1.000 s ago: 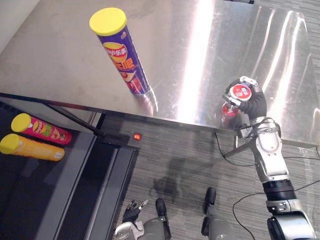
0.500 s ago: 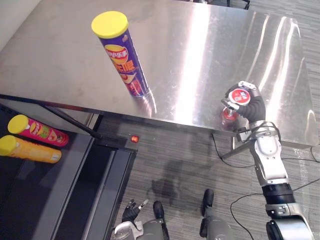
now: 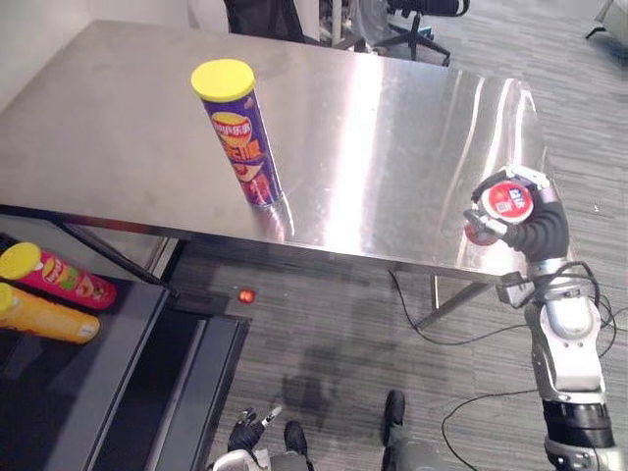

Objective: Put the gum and the chips on the shelf.

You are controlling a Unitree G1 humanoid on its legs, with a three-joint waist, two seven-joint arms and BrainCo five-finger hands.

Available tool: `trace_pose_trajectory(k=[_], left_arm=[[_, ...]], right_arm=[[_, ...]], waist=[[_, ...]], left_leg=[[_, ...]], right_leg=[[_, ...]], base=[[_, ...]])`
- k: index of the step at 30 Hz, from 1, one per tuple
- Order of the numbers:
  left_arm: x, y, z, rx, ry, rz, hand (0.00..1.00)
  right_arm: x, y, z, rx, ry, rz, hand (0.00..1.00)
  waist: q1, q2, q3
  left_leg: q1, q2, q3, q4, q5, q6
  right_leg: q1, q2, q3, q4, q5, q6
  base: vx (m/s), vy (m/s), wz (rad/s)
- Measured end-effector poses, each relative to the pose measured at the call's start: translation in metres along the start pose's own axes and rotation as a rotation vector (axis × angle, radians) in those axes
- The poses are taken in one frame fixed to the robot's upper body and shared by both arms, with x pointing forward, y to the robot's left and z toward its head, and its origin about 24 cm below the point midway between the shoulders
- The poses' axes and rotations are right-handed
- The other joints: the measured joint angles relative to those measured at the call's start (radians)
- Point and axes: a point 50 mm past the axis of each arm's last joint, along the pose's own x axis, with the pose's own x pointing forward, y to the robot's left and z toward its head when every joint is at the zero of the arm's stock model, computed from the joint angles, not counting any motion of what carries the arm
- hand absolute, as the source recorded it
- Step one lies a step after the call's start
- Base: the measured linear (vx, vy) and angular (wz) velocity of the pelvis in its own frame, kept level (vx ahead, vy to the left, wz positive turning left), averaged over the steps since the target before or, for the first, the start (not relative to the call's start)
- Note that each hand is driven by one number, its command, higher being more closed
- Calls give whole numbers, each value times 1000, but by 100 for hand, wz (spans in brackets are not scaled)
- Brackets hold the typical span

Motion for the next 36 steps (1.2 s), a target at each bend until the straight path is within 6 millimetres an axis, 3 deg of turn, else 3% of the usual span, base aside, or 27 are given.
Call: trace_pose_trajectory(k=[12,14,15,17,19,21,23,24,25,26,27,28,29,30,31,32,33,35,36], left_arm=[[-4,-3,-10,18,25,-10,0],[-4,-4,-11,24,28,-16,0],[-4,-4,-10,24,27,-16,0],[-4,-4,-9,14,22,-15,0],[-4,-4,-9,-2,20,-11,0],[-4,-3,-9,-40,23,-2,0],[-3,1,-8,-67,27,20,0],[-4,3,-10,-96,39,32,0],[-4,5,-12,-97,45,39,0],[-5,7,-15,-102,56,47,0],[-6,11,-18,-119,74,63,0],[-6,13,-18,-128,73,68,0],[-10,13,-25,-129,85,71,0],[-10,13,-22,-119,70,65,0],[-9,12,-19,-118,58,62,0],[-10,14,-22,-112,70,64,0],[-11,13,-25,-107,80,59,0],[-11,11,-26,-109,85,50,0],[-11,10,-27,-110,86,48,0]], right_arm=[[-27,-9,-8,-24,88,-33,100],[-31,-7,-11,-10,108,-41,100],[-31,-4,-13,3,116,-39,100],[-29,1,-14,17,112,-20,100],[-24,11,-17,47,113,10,100],[-23,20,-22,104,123,13,100],[-22,25,-23,133,126,14,100],[-19,23,-21,123,113,9,100],[-18,22,-21,120,112,-1,100],[-17,19,-20,114,107,-13,100],[-16,9,-20,94,101,-61,100],[-15,2,-19,77,94,-97,100],[-12,-6,-16,52,79,-131,100],[-15,-13,-15,35,77,-172,100],[-18,-18,-16,25,84,-196,100],[-24,-21,-17,23,97,-218,100],[-33,-25,-16,10,114,-235,100],[-43,-32,-17,-12,143,-260,100],[-45,-34,-18,-18,151,-269,100]], waist=[[-2,23,-31],[-4,33,-28],[-4,33,-26],[-2,38,-20],[0,45,-10],[2,54,-3],[5,61,3],[28,88,15],[34,89,17],[38,95,19],[39,94,20],[41,94,20],[44,120,18],[18,115,17],[27,112,19],[27,115,14],[21,103,20],[1,118,8],[-4,125,4]], left_leg=[[47,-3,26,-18,7,-6],[41,7,26,13,-4,-8],[8,19,20,99,-42,-6],[-27,30,-7,197,-84,-6],[-53,35,-53,218,-88,-5],[-92,41,-133,203,-56,-14],[-127,44,-250,126,17,-42],[-123,78,-262,27,59,-35],[-111,93,-223,-10,58,-25],[-109,111,-160,-31,48,24],[-125,136,-7,-21,19,172],[-151,160,101,81,76,193],[-154,177,192,141,246,166],[-136,140,214,28,367,140],[-126,143,247,42,334,135],[-119,156,317,183,194,137],[-93,149,348,252,117,113],[-42,137,357,221,75,52],[-26,134,353,188,74,43]], right_leg=[[20,-2,7,6,-16,-11],[-27,-9,15,121,-76,-16],[-80,-25,20,253,-142,-17],[-106,-43,10,357,-200,-19],[-99,-54,-29,389,-225,-24],[-81,-65,-118,385,-235,-39],[-70,-68,-249,385,-251,-64],[-59,-44,-334,387,-264,-88],[-48,-40,-365,370,-267,-95],[-33,-38,-407,354,-264,-104],[-16,-63,-486,345,-274,-126],[-14,-89,-534,372,-290,-148],[8,-94,-590,403,-315,-143],[49,-104,-657,354,-319,-137],[68,-103,-702,335,-319,-139],[87,-110,-755,329,-324,-145],[108,-121,-806,327,-324,-144],[119,-125,-875,328,-321,-140],[120,-124,-897,331,-320,-139]], base=[[-15,-20,-6],[0,-10,0],[-9,-20,10],[-17,-43,36],[-73,-82,68],[-66,-82,108],[-87,-194,170],[-88,-263,164],[-59,-232,124],[-9,-146,129],[-7,-167,151],[-8,-182,173],[-79,-198,189],[-110,-149,164],[-154,-155,159],[-88,-122,126],[-63,-111,134],[-85,-10,122],[-152,126,115]])
